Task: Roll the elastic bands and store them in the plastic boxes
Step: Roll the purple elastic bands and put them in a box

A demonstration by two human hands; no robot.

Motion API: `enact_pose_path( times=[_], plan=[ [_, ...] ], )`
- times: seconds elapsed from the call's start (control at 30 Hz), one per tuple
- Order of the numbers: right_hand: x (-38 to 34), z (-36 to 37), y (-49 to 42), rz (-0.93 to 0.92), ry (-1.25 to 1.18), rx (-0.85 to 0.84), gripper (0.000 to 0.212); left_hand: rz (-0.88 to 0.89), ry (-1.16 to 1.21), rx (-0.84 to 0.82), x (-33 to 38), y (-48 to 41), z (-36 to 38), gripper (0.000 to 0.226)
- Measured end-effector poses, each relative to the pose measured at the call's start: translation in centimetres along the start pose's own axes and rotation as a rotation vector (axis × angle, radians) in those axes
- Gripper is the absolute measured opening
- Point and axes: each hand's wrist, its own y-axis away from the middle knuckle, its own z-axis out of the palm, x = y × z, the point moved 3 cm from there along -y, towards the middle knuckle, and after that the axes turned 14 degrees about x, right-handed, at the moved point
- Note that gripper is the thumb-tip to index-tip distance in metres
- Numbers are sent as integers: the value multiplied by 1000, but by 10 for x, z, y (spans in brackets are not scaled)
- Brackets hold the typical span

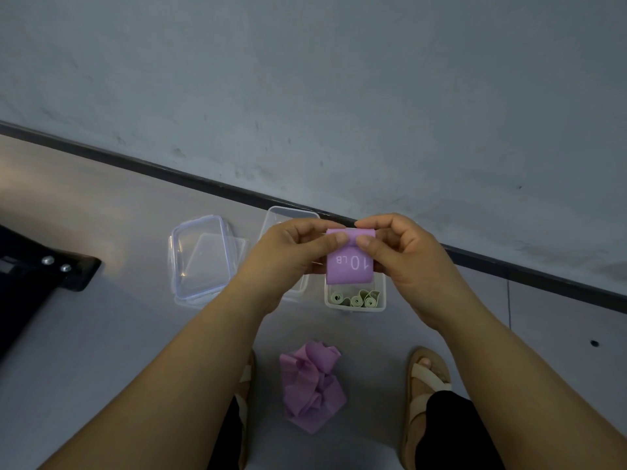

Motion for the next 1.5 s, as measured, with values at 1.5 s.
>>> enact_pose_path(
  times=[1.5],
  plan=[
    [4, 0, -3, 68, -60, 34, 12, -12, 15, 14, -4, -2, 0, 14]
  ],
)
